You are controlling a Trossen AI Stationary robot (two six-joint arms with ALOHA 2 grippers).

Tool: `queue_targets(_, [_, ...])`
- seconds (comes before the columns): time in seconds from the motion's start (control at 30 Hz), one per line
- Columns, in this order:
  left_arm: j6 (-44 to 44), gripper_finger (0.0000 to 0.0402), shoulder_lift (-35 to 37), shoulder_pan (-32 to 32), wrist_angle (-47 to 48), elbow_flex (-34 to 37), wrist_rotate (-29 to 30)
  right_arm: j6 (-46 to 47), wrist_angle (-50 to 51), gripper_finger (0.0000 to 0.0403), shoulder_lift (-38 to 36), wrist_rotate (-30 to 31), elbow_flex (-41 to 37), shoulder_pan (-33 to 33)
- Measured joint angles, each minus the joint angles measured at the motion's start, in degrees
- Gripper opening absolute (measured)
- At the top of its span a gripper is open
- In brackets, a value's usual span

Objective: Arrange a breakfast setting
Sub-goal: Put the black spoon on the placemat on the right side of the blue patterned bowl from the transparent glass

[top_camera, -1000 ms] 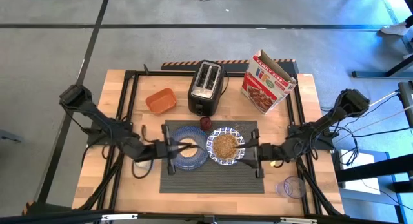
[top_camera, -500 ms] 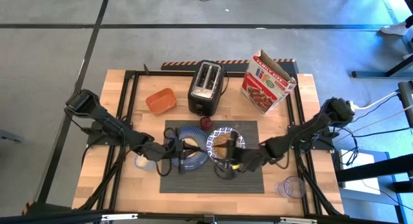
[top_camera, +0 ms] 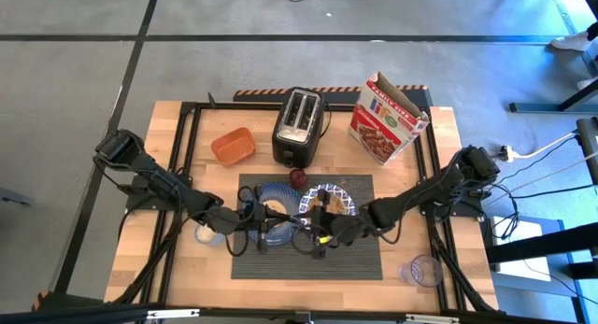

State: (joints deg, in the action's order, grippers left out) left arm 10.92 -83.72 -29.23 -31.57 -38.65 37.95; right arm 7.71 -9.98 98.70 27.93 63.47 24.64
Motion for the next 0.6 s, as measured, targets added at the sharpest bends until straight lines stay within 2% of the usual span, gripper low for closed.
queue_targets(0.13, [-0.4,0.0006,0.0,0.0,0.1,0.0,-0.2,0.0,0.0,0.0102,0.0,-1.3,0.1,-0.4])
queue_targets(0.37, [-0.3,0.0007,0.0,0.0,0.4,0.0,0.5,0.1,0.7,0.0011,0.0,-1.1,0.1,-1.1])
queue_targets(0.6, [-0.5,0.0008,0.0,0.0,0.2,0.0,0.3,0.1,0.9,0.0007,0.0,0.3,0.1,-1.0])
